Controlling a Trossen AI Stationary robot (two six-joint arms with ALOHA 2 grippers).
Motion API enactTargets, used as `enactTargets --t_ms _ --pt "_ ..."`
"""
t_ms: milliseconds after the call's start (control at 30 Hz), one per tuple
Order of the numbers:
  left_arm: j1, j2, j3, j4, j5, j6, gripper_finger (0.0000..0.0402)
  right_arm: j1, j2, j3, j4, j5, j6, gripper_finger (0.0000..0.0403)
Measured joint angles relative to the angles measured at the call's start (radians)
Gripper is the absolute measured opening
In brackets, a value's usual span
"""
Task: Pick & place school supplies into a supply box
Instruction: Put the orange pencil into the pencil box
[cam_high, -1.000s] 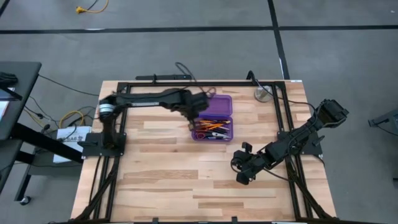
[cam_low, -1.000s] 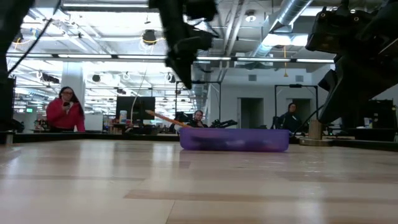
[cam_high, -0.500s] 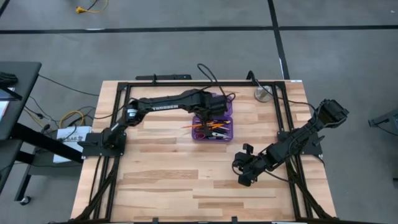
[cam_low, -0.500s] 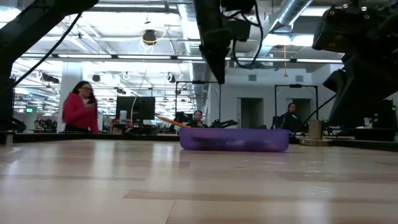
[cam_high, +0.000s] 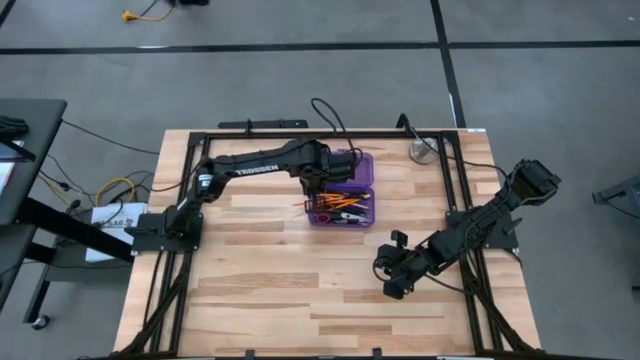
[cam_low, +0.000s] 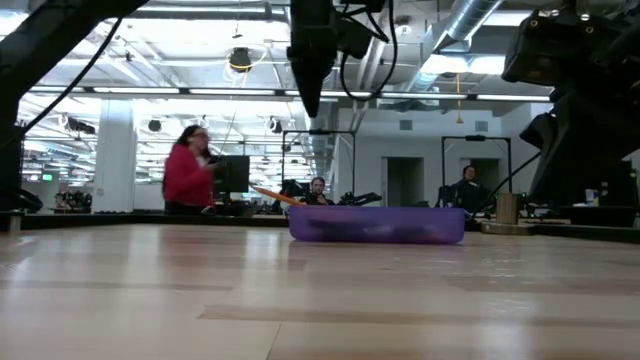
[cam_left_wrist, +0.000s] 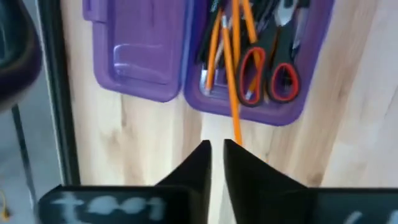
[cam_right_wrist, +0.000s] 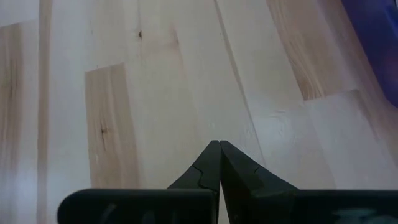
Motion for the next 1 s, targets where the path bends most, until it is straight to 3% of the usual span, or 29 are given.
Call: enactTargets --t_ms 433,700,1000 --pt "-0.007 0.000 -0.212 0.001 0.070 -0.079 0.0167 0.000 0.000 0.000 -0.033 -0.028 -0.008 0.0000" --pt "-0.028 0.000 -0.353 0.056 0.086 -0.056 0.0183 0.000 0.000 0.000 -0.047 -0.029 -0.025 0.0000" --pt "-0.029 0.000 -0.401 0.119 0.074 -0.026 0.0183 0.000 0.000 0.000 -0.047 -0.029 -0.033 0.0000"
